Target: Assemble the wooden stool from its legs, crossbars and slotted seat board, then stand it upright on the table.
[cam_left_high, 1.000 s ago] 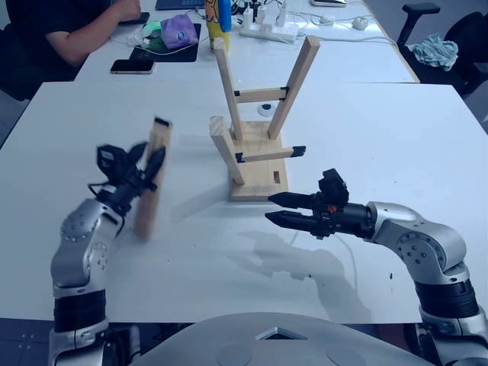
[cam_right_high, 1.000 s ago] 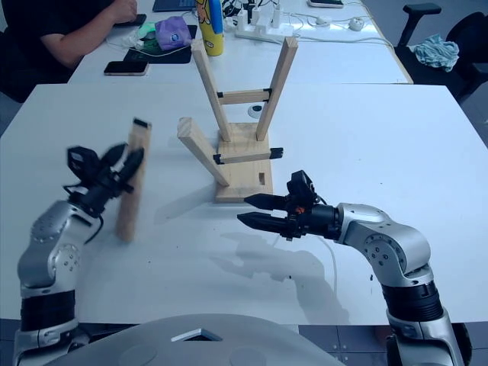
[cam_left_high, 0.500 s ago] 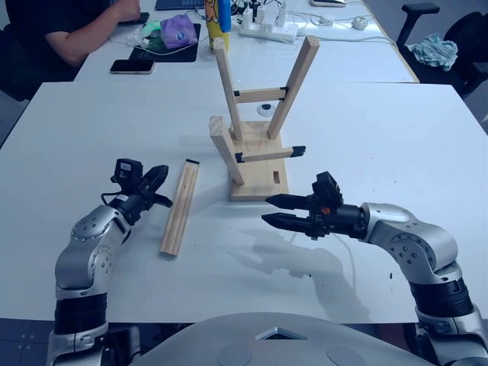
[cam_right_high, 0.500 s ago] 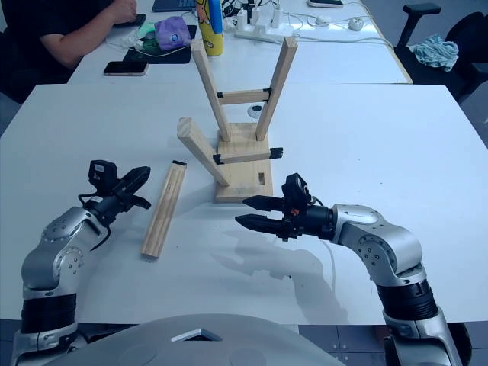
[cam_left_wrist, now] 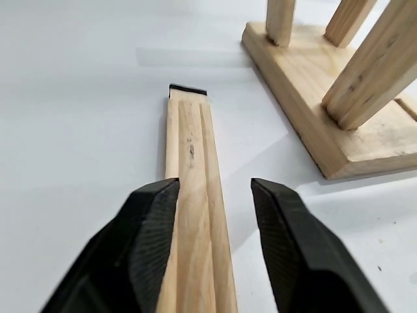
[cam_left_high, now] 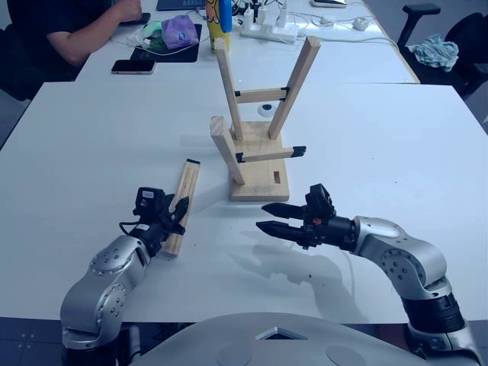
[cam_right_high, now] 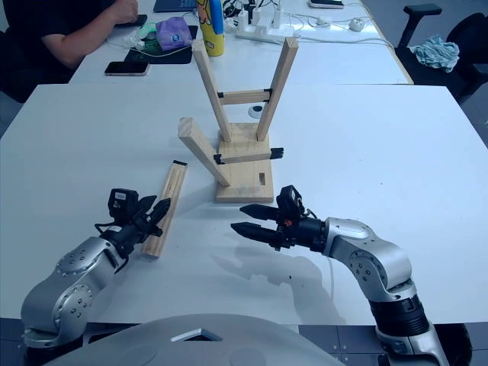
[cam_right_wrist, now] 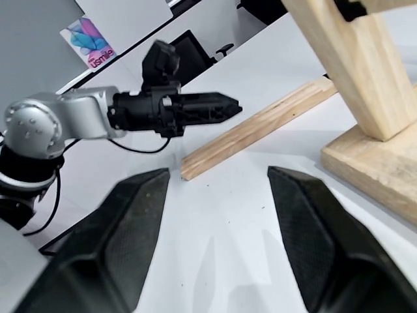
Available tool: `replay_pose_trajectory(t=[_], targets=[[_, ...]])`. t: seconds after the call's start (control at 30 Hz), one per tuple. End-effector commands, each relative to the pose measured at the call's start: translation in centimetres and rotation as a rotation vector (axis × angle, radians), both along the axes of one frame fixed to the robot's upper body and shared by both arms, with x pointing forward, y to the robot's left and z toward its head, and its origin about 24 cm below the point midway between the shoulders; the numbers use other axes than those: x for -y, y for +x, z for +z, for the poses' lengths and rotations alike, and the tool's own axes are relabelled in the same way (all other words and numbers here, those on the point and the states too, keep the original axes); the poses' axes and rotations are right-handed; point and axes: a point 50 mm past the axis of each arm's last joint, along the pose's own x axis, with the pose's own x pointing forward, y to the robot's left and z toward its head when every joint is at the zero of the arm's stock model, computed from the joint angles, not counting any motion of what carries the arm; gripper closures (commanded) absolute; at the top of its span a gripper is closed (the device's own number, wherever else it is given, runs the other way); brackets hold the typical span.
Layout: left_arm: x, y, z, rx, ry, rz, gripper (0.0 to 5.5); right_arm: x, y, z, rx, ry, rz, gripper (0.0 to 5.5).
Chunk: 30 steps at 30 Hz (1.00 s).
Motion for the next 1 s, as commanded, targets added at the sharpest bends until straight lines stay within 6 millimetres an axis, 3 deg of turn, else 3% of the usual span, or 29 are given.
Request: replay_pose_trajectory(t=[0.03,0.37,0.6,1.0], targets=[[-0.1,-0.6,-0.5,-0.047,0.071,0.032,2.84,-0.6,-0.5,0.2,0.005,0.008,0.016,2.68],[0.0,-0.7,-2.0,-0.135,0.13,-0.036,1.31,-1.0,-0.7,0.1,0.001,0.014,0.005,2.68],[-0.4,-0.9,-3.0,-0.199,0.123,-0.049,1.31,-1.2,-0.5,0.2,0.007,0.016,0.0,2.68],[-3.4,-1.0,-3.6,-0.249,0.297,-0.208,2.92,-0.6,-0.2,0.5,0.015,0.003,-0.012,2.68]])
